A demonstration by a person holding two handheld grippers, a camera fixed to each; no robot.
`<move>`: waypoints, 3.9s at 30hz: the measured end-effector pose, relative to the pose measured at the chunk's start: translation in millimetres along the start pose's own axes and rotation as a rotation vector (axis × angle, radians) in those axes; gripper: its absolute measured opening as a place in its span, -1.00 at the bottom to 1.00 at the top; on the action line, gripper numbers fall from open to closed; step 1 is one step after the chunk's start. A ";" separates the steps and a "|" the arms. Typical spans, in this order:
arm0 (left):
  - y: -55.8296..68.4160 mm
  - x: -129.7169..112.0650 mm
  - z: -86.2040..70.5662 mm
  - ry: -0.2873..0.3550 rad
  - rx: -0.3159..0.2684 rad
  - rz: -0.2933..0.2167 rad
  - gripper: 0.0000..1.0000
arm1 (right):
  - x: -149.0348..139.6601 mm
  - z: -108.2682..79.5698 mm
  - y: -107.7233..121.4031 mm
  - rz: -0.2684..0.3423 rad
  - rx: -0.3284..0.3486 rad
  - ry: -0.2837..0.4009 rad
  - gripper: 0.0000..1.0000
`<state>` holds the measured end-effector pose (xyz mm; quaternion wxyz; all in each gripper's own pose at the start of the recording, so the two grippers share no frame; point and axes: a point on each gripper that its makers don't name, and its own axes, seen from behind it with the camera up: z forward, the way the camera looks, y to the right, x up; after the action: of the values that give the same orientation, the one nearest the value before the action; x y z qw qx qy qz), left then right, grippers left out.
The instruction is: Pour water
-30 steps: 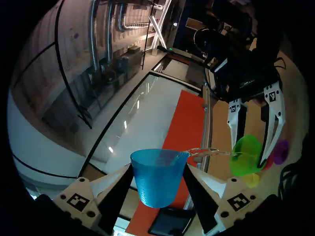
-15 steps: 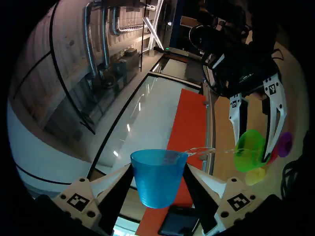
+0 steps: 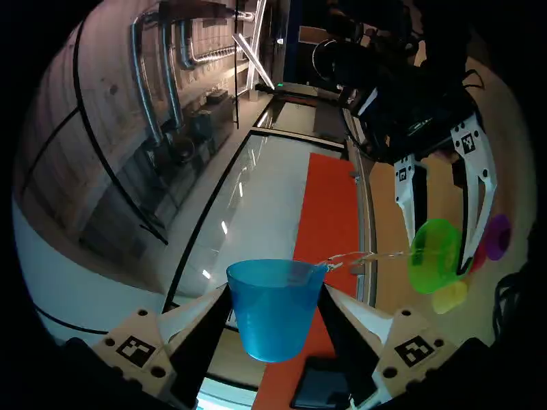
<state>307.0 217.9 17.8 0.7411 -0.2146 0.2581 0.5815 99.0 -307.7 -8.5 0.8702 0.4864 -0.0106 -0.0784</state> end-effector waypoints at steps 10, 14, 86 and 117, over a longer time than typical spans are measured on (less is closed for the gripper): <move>3.5 2.6 -0.9 0.004 0.002 0.060 0.70 | 1.6 -0.2 0.2 -0.004 -0.001 0.003 0.81; 3.5 2.7 -1.1 0.005 0.006 0.088 0.70 | 2.4 -0.3 0.4 -0.005 -0.003 0.004 0.81; 1.9 -5.3 2.4 -0.016 0.009 -0.152 0.70 | 10.3 -6.1 9.3 -0.003 -0.033 0.032 0.81; -15.8 -27.7 -8.5 -0.042 -0.045 -0.890 0.71 | 22.1 -11.8 14.4 0.000 -0.054 0.060 0.80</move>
<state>315.9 188.2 29.0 0.9195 -0.3088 0.1128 0.2157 123.8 -293.5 -3.8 0.8830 0.4647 0.0175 -0.0641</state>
